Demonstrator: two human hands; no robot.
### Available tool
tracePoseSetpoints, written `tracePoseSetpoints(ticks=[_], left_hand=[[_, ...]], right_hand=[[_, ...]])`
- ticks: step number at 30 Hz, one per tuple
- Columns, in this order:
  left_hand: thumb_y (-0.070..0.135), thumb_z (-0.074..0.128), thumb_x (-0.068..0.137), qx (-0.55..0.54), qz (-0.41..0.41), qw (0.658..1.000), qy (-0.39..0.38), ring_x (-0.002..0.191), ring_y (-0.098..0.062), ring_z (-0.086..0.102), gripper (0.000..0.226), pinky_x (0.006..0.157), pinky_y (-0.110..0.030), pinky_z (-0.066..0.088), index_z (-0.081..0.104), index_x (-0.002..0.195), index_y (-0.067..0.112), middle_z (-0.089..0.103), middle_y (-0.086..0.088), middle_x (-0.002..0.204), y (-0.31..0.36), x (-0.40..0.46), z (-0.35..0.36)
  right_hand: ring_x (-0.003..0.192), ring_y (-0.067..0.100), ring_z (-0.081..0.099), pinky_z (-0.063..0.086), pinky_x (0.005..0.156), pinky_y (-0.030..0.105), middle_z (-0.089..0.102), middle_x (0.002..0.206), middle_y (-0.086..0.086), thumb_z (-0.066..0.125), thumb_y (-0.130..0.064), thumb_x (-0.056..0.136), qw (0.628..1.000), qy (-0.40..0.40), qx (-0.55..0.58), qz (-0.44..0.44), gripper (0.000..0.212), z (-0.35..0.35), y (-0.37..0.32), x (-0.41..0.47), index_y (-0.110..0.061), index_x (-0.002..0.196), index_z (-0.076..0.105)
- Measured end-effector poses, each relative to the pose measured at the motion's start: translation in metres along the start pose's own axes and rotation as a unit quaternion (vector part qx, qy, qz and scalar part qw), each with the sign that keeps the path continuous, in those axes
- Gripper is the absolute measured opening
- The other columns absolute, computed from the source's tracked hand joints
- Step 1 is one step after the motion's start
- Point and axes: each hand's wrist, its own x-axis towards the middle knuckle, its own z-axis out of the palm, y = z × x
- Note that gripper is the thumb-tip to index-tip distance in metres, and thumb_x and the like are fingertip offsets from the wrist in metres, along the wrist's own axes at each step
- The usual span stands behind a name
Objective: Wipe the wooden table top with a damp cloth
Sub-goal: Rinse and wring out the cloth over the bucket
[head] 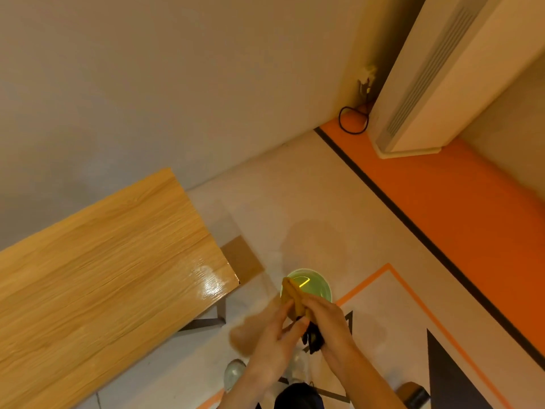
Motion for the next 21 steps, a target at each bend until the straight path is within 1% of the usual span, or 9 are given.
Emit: tracePoseSetpoints(ticks=[2,3,4,7,9,12,15,18,21], left_hand=[[0.025,0.068,0.092,-0.061,-0.014,0.998,0.018,0.103,-0.002,0.070,0.054,0.099,-0.027,0.054,0.043,0.139,0.031,0.065,0.007,0.124,0.004,0.008,0.017],[0.023,0.071,0.090,-0.075,-0.020,0.996,0.039,0.105,-0.011,0.071,0.054,0.101,-0.037,0.054,0.046,0.137,0.028,0.067,0.002,0.123,0.008,0.012,0.024],[0.021,0.072,0.090,-0.079,-0.022,0.995,0.065,0.105,-0.017,0.072,0.048,0.100,-0.040,0.055,0.050,0.133,0.026,0.067,0.000,0.122,0.009,0.017,0.029],[0.010,0.067,0.091,-0.096,-0.037,0.989,0.110,0.107,-0.028,0.070,0.035,0.095,-0.040,0.057,0.055,0.121,0.023,0.063,-0.012,0.124,0.011,0.032,0.039],[0.000,0.059,0.093,-0.135,-0.043,0.985,0.097,0.102,-0.033,0.069,0.031,0.090,-0.042,0.057,0.056,0.120,0.016,0.066,-0.023,0.118,0.010,0.040,0.042],[-0.001,0.048,0.094,-0.146,-0.062,0.984,0.075,0.078,-0.020,0.065,0.020,0.070,-0.029,0.056,0.059,0.107,0.008,0.068,-0.013,0.087,0.013,0.052,0.037],[0.004,0.053,0.081,-0.146,-0.115,0.977,0.101,0.062,-0.015,0.058,0.009,0.053,-0.022,0.048,0.061,0.085,0.007,0.056,-0.010,0.074,0.014,0.073,0.024],[0.007,0.049,0.096,-0.119,-0.142,0.974,0.132,0.067,-0.018,0.057,0.016,0.060,-0.028,0.046,0.059,0.084,0.009,0.059,-0.009,0.077,0.002,0.092,0.005],[0.015,0.056,0.097,-0.075,-0.136,0.981,0.113,0.072,-0.016,0.058,0.012,0.065,-0.029,0.046,0.063,0.088,0.012,0.065,-0.002,0.073,-0.012,0.115,-0.012]], right_hand=[[0.097,0.029,0.072,0.057,0.091,0.042,0.076,0.099,0.014,0.056,-0.013,0.097,1.000,-0.024,0.002,-0.008,0.020,-0.014,-0.008,0.000,-0.011,0.100,0.076],[0.098,0.028,0.071,0.056,0.093,0.042,0.076,0.100,0.011,0.056,-0.014,0.098,0.999,-0.035,0.003,-0.012,0.021,-0.021,-0.012,0.002,-0.015,0.103,0.076],[0.099,0.027,0.072,0.056,0.092,0.041,0.077,0.101,0.010,0.056,-0.015,0.098,0.999,-0.042,0.006,-0.013,0.021,-0.028,-0.016,0.005,-0.016,0.106,0.075],[0.100,0.025,0.072,0.057,0.087,0.037,0.076,0.105,0.011,0.055,-0.016,0.098,0.996,-0.081,0.025,-0.009,0.022,-0.048,-0.024,0.014,-0.015,0.112,0.073],[0.100,0.025,0.072,0.058,0.084,0.034,0.075,0.107,0.012,0.054,-0.014,0.099,0.994,-0.099,0.043,-0.002,0.023,-0.059,-0.026,0.021,-0.012,0.113,0.072],[0.084,0.023,0.074,0.058,0.063,0.027,0.076,0.097,0.014,0.053,-0.014,0.099,0.993,-0.093,0.071,0.024,0.021,-0.075,-0.029,0.035,-0.007,0.108,0.071],[0.065,0.022,0.071,0.054,0.047,0.025,0.072,0.088,0.018,0.057,-0.018,0.096,0.991,-0.081,0.083,0.066,0.021,-0.094,-0.029,0.050,-0.003,0.104,0.069],[0.068,0.020,0.070,0.054,0.049,0.023,0.071,0.098,0.019,0.067,-0.015,0.090,0.991,-0.113,0.012,0.077,0.022,-0.114,-0.022,0.067,-0.006,0.110,0.067],[0.076,0.022,0.073,0.059,0.059,0.027,0.070,0.103,0.017,0.063,-0.001,0.090,0.988,-0.099,-0.078,0.092,0.022,-0.130,0.000,0.094,-0.007,0.111,0.061]])
